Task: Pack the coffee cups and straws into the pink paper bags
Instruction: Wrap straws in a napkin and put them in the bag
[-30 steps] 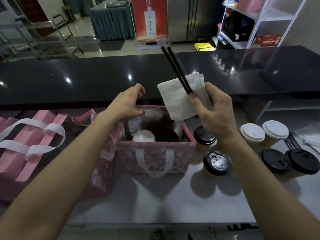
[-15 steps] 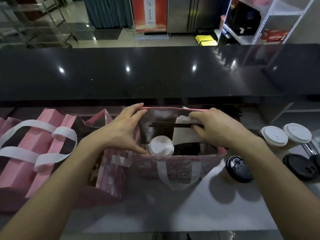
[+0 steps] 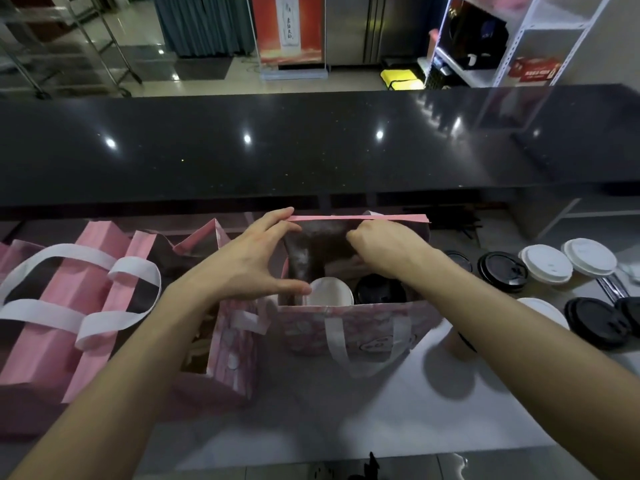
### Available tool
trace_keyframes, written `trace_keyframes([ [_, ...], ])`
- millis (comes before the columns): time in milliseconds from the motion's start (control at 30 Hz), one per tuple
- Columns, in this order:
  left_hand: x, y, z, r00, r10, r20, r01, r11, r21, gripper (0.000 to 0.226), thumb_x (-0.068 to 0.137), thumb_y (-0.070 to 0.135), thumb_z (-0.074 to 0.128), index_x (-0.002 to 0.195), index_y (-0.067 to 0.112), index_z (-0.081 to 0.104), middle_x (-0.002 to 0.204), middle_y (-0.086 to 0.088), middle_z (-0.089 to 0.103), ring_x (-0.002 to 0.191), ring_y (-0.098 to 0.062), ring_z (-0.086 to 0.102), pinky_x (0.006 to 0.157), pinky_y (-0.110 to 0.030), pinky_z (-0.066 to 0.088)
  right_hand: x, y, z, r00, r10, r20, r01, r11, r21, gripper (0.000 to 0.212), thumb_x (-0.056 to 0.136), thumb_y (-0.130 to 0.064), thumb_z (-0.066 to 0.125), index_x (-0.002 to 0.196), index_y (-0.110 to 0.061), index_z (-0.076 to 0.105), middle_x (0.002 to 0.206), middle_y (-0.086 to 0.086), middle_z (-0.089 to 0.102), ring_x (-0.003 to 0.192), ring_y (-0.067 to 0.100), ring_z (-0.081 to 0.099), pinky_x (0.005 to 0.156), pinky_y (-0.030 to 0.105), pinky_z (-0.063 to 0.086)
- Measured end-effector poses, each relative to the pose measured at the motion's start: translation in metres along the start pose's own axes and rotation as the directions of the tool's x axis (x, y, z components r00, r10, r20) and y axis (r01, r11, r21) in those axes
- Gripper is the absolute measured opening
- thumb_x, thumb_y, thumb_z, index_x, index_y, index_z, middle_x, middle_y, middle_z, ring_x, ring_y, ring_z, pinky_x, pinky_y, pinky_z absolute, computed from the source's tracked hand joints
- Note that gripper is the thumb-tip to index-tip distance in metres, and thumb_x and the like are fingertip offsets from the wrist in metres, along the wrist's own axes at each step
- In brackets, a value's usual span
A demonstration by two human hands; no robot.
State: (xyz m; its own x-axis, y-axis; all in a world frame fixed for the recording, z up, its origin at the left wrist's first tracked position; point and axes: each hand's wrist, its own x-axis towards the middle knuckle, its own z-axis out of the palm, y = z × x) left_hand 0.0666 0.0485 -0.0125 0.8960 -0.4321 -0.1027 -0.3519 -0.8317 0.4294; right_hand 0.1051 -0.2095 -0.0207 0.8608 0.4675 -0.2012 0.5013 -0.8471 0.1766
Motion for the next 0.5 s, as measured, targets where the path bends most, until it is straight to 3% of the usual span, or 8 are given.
trace_keyframes([
  [67, -0.005, 0.000, -0.003, 0.999, -0.010, -0.037, 0.009, 1.000, -0.025, 0.100, 0.070, 0.086, 0.073, 0.154, 0.040, 0.047, 0.177, 0.024, 0.009, 0.160, -0.009, 0.028, 0.125, -0.038, 0.037, -0.013, 0.012, -0.003, 0.998, 0.040, -0.050, -0.027, 0.972, 0.232, 0.026, 0.104, -0.038, 0.066, 0.119, -0.017, 0.071, 0.119, 0.009, 0.075, 0.111, 0.031, 0.069, 0.080, 0.037, 0.050],
  [133, -0.011, -0.001, -0.007, 0.997, -0.015, -0.077, 0.008, 0.997, -0.081, 0.100, 0.066, 0.090, 0.073, 0.150, 0.042, 0.047, 0.175, 0.022, 0.018, 0.157, -0.009, 0.034, 0.121, -0.037, 0.041, -0.041, 0.022, -0.003, 0.970, 0.119, -0.211, 0.006, 0.858, 0.513, 0.027, 0.101, -0.050, 0.069, 0.120, -0.032, 0.075, 0.111, -0.009, 0.077, 0.103, 0.015, 0.072, 0.086, 0.035, 0.057],
  [200, -0.019, -0.005, -0.009, 0.992, -0.064, -0.106, 0.041, 0.978, -0.205, 0.113, 0.056, 0.092, 0.082, 0.150, 0.044, 0.044, 0.163, 0.021, 0.038, 0.147, -0.005, 0.046, 0.112, -0.029, 0.049, -0.073, 0.029, 0.003, 0.872, 0.249, -0.421, 0.144, 0.691, 0.708, 0.024, 0.097, -0.054, 0.072, 0.112, -0.036, 0.078, 0.100, -0.019, 0.078, 0.093, 0.003, 0.074, 0.085, 0.026, 0.061],
  [267, -0.027, -0.005, -0.006, 0.988, -0.140, -0.065, 0.112, 0.941, -0.318, 0.129, 0.041, 0.088, 0.092, 0.150, 0.044, 0.040, 0.144, 0.024, 0.051, 0.133, -0.004, 0.057, 0.099, -0.024, 0.056, -0.102, 0.037, 0.014, 0.774, 0.376, -0.509, 0.252, 0.555, 0.793, 0.030, 0.092, -0.058, 0.077, 0.106, -0.032, 0.079, 0.096, -0.018, 0.079, 0.087, 0.006, 0.077, 0.081, 0.023, 0.061],
  [333, -0.031, -0.002, 0.003, 0.982, -0.187, 0.024, 0.185, 0.925, -0.331, 0.138, 0.035, 0.080, 0.100, 0.152, 0.040, 0.039, 0.138, 0.023, 0.053, 0.128, -0.006, 0.060, 0.102, -0.030, 0.060, -0.123, 0.049, 0.030, 0.756, 0.450, -0.476, 0.261, 0.460, 0.849, 0.043, 0.083, -0.065, 0.083, 0.106, -0.029, 0.076, 0.099, -0.011, 0.080, 0.088, 0.012, 0.077, 0.083, 0.026, 0.061],
  [400, -0.030, 0.004, 0.013, 0.968, -0.223, 0.112, 0.247, 0.921, -0.300, 0.137, 0.038, 0.065, 0.107, 0.153, 0.033, 0.038, 0.136, 0.019, 0.055, 0.127, -0.008, 0.061, 0.106, -0.033, 0.059, -0.136, 0.066, 0.049, 0.834, 0.432, -0.344, 0.167, 0.395, 0.903, 0.059, 0.069, -0.068, 0.092, 0.111, -0.032, 0.072, 0.111, -0.010, 0.078, 0.101, 0.013, 0.076, 0.092, 0.032, 0.059],
  [500, -0.024, 0.014, 0.021, 0.942, -0.308, 0.132, 0.327, 0.930, -0.167, 0.124, 0.049, 0.043, 0.110, 0.149, 0.025, 0.040, 0.133, 0.010, 0.059, 0.123, -0.014, 0.062, 0.106, -0.037, 0.059, -0.144, 0.084, 0.074, 0.960, 0.264, -0.094, -0.018, 0.394, 0.919, 0.081, 0.052, -0.069, 0.100, 0.119, -0.041, 0.064, 0.136, -0.025, 0.062, 0.124, -0.004, 0.062, 0.108, 0.032, 0.053],
])
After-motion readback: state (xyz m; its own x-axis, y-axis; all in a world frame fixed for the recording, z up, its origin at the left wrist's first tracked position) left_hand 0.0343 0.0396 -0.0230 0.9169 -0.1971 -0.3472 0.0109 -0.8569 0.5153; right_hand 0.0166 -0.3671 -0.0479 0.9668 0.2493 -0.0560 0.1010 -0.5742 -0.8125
